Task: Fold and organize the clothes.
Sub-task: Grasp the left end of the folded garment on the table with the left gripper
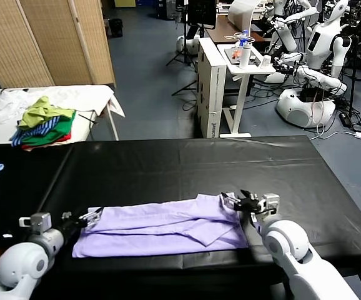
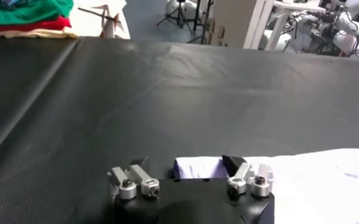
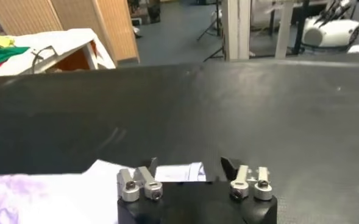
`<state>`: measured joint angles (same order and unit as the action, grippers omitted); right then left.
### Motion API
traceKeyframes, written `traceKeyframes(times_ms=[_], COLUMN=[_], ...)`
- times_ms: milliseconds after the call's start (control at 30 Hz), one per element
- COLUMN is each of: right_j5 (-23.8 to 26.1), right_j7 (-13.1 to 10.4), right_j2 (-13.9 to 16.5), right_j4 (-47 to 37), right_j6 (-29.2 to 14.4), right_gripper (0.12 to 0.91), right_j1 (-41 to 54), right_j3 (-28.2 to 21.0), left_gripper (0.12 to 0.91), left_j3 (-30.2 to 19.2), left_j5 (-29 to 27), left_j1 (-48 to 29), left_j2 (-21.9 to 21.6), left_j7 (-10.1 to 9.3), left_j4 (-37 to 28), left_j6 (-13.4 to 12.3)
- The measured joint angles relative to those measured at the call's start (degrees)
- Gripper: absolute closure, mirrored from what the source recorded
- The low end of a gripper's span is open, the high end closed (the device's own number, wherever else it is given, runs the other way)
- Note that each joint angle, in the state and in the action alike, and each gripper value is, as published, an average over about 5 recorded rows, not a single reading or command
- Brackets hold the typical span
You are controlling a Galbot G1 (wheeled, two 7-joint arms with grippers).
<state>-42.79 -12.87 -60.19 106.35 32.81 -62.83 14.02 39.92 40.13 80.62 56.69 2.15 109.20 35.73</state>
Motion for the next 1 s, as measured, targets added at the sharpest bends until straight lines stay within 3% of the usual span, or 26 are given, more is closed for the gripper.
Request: traceKeyframes(times_ms=[233,333,633,733,867,933,1000], right_j5=[3.4,4.5,4.5,4.3,3.7,3.3,2.8], right_j7=[-0.6,-1.3,0.3,1.1,2.1,2.4,2.5], right_j2=[-1.7,-2.7,-3.5,-3.1,-2.0,-1.4,-0.9], right_j4=[0.5,1.0,1.4,1.9,3.3,4.2,5.0], right_j6=[-1.8,-2.4,-1.5,-1.3,-1.3,-1.3,-1.2], right_gripper=[0.792,0.875,0.881,0.806,0.563,0.449,0.316], right_j1=[-1.4,-2.1,-2.6,-2.7,-3.2,-3.7,-4.2], right_j3=[1.0,1.6,2.1,2.4,3.0,3.4,3.8], left_gripper=[0.733,0.851,0.872,0.872,0.865,0.815,0.707], left_j3=[-0.5,-0.9,-2.8,-3.5,-3.6,-3.3,-2.7], left_j5=[-0.1,-0.1,-0.9,-1.0,-1.5,-1.7,-1.7], left_j1=[0.1,-0.4,-3.4,-4.8,-5.1,-4.8,-4.3], left_j2=[0.2,0.5,0.7,0.8,0.5,0.2,-0.3], left_j7=[0.06,0.1,0.46,0.39,0.37,0.38,0.38], left_j4=[-0.2,-0.6,-2.7,-3.1,-2.7,-2.3,-2.0], left_j6=[0.0,-0.2,-1.2,-1.0,-0.8,-0.8,-1.0])
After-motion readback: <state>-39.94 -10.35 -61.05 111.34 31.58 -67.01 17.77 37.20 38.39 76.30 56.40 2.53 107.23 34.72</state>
